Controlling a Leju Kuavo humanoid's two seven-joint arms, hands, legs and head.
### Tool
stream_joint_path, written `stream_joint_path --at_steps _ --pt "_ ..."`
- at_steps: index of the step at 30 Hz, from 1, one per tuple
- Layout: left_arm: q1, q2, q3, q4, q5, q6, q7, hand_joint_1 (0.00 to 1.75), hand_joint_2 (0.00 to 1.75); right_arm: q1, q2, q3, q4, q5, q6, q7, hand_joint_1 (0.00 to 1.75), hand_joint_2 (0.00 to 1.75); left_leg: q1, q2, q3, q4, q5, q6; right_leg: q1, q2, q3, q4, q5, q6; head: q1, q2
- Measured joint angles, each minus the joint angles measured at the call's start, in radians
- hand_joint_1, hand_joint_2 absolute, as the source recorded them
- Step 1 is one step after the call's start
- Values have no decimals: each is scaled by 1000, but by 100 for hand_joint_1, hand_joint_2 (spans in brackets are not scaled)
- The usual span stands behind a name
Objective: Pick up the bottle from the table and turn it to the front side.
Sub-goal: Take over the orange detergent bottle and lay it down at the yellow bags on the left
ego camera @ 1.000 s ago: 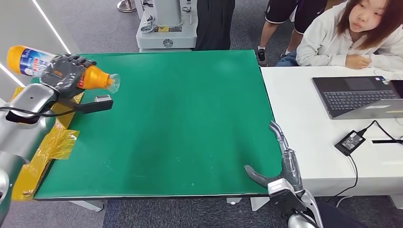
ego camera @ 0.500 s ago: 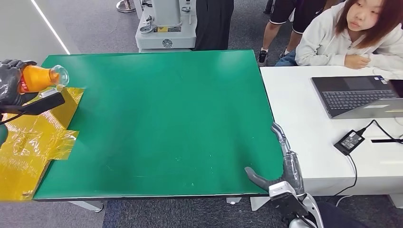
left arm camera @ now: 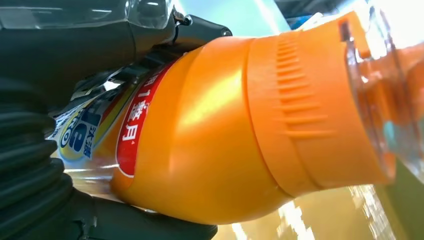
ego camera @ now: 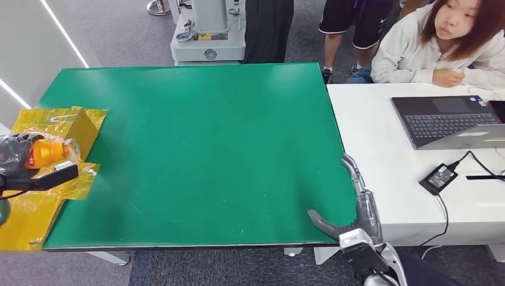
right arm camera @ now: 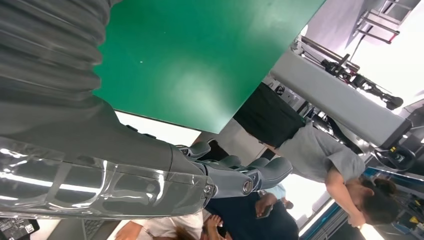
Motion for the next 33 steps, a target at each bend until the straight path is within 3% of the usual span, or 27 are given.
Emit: stream_joint_path --at_steps 4,8,16,26,33 --pt "24 -28 -22 33 -56 0 -4 173 175 3 0 0 -3 -3 6 -7 0 175 0 0 0 0 0 0 0 0 0 0 0 0 0 0" --pt "53 -72 -49 61 -85 3 -10 0 175 8 -1 0 -3 -10 6 -18 0 175 0 0 0 0 0 0 0 0 0 0 0 0 0 0" --pt "60 -143 -66 106 -63 -26 25 0 175 16 -22 4 3 -16 -8 -25 0 175 0 -1 0 0 0 0 0 -1 1 0 0 0 0 0" --pt "63 -160 -19 135 44 -58 59 0 175 -2 -65 14 29 -63 -26 -8 0 175 0 -1 2 -1 0 0 0 -2 2 1 0 0 0 0" --pt "91 -172 27 139 80 21 40 0 175 -2 -69 28 33 -66 -29 1 0 175 0 -1 2 -1 0 0 0 -2 2 1 0 0 0 0"
